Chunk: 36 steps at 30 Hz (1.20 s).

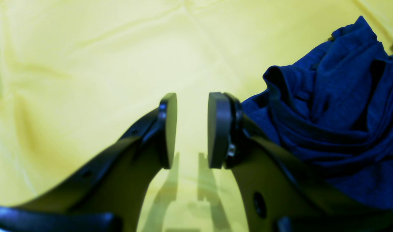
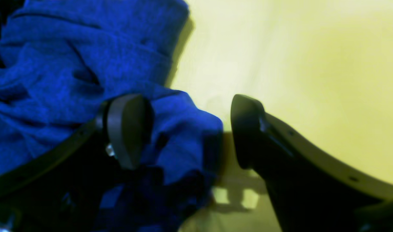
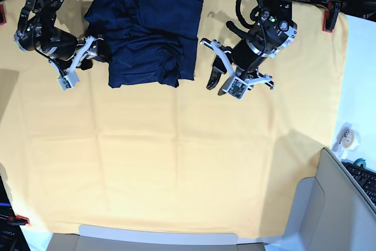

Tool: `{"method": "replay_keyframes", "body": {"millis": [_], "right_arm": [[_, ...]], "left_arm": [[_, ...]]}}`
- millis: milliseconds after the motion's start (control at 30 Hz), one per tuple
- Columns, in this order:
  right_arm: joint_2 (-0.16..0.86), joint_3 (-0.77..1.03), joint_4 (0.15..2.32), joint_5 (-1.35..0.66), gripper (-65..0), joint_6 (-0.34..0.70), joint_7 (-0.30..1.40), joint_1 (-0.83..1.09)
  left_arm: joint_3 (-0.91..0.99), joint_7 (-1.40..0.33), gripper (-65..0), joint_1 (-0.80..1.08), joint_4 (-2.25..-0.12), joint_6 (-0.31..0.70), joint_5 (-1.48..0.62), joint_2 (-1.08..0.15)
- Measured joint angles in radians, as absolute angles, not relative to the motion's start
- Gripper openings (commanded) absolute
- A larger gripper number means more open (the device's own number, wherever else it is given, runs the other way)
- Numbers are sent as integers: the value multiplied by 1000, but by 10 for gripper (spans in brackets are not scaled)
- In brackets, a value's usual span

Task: Fold the T-shirt properly
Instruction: 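Release the shirt and pull the right gripper back beside the bundle, then grasp the bundle edge with the right gripper and fold it inward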

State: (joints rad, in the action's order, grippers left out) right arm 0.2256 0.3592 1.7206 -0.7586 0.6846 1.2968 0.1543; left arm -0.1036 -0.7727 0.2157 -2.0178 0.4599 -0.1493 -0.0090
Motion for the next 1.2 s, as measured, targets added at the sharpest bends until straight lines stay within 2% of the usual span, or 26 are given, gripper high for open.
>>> {"method": "replay_keyframes", "body": {"millis": [200,267,367,467,800,1200], "right_arm": [[224,292,1667,-762,-247,684,1258,126],[224,264,1666,-762,-321,684,1249,125],[218,242,1666,-762,-510,684,1258,125],[218,243,1673,-762,-650,684,1258,131],[226,248,1988,-760,-646,682,1271,253],[221,248,1998,-758,-643,682,1271,288]], "left_arm": [[-104,-773,-502,216,-2018,460,-149,-9],[-104,-773,-502,216,-2018,460,-149,-8],[-104,-773,-502,216,-2018,460,-149,-9],[-104,-773,-502,216,-2018,460,-149,-9],[-104,-773,-502,216,-2017,460,-149,-6],[-104,-773,-502,216,-2017,460,-149,-9]]}}
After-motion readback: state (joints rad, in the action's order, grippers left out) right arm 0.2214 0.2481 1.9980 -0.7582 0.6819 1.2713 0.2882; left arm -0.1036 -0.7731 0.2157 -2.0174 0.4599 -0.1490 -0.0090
